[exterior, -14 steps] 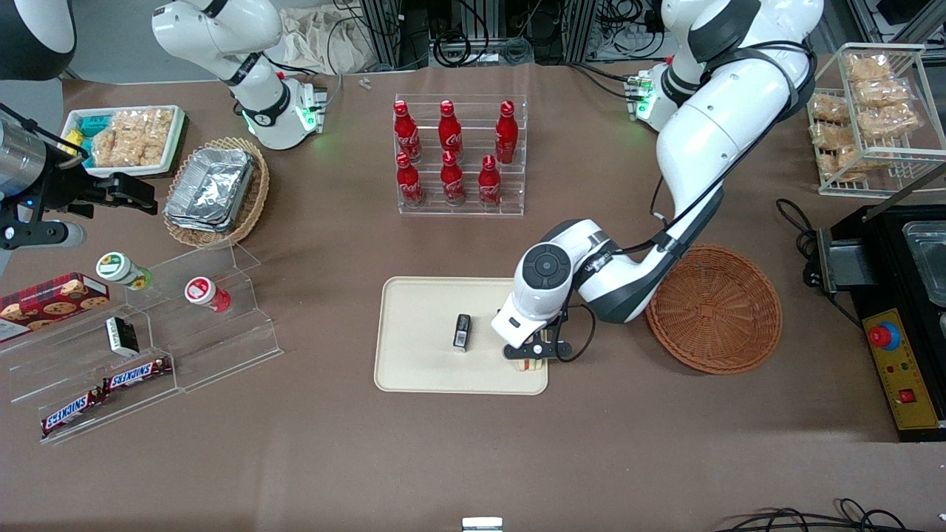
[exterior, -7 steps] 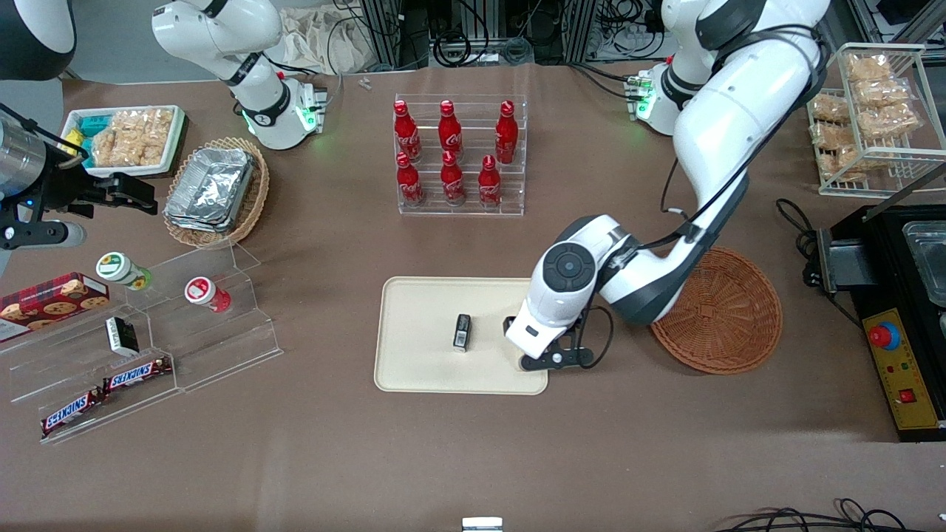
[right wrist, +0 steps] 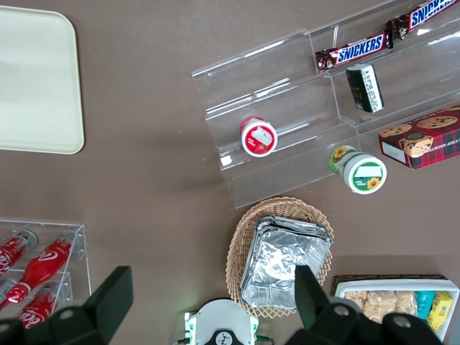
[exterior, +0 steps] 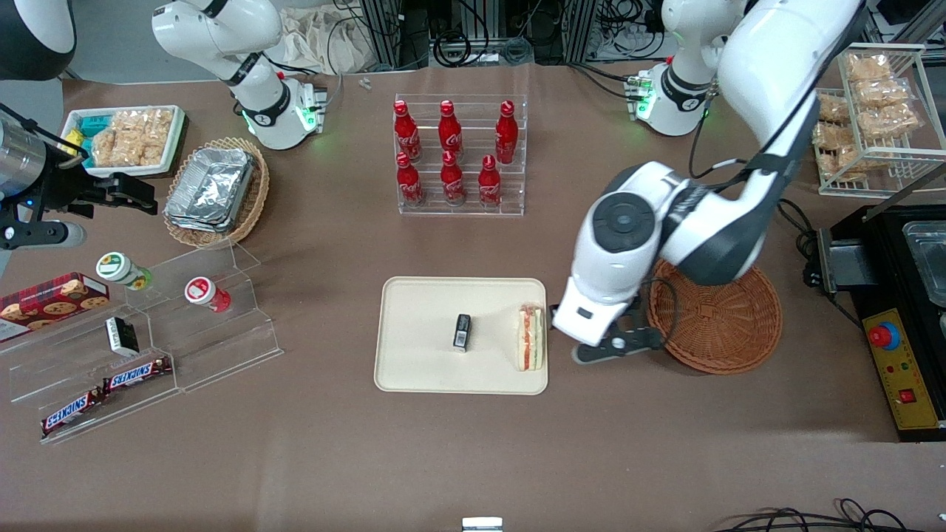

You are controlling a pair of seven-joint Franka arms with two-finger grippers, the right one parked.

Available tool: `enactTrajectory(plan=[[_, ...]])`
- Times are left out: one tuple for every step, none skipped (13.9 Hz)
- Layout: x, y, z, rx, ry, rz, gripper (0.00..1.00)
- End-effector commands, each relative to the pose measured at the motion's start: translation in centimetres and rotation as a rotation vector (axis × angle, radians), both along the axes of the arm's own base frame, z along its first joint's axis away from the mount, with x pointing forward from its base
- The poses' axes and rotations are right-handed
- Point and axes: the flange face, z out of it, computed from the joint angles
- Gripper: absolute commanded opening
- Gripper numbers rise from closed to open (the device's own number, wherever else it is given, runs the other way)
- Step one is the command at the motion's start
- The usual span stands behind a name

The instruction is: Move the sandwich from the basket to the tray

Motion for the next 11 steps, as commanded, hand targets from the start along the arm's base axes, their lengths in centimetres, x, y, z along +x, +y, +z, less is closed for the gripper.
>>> enactTrajectory(plan=[[0.4, 4.9, 3.1, -0.005, 0.021, -0.013, 0.99], [1.0, 7.1, 3.7, 0.000, 0.030, -0.008, 0.99], [1.1, 8.8, 4.7, -0.010, 0.033, -0.024, 0.99], [1.1, 10.5, 5.4, 0.005, 0.036, -0.044, 0.99], [1.1, 12.4, 5.9, 0.014, 0.033, -0.046, 0.99], [1.1, 13.7, 6.7, -0.003, 0.032, -0.039, 0.99], [1.3, 15.5, 7.3, -0.027, 0.036, -0.033, 0.99], [1.2, 16.7, 7.6, -0.056, 0.045, -0.057, 0.98], [1.0, 18.2, 7.8, -0.072, 0.054, -0.067, 0.97], [0.4, 19.3, 7.7, -0.065, 0.058, -0.076, 0.97], [-0.1, 20.4, 7.9, -0.055, 0.059, -0.080, 0.97]])
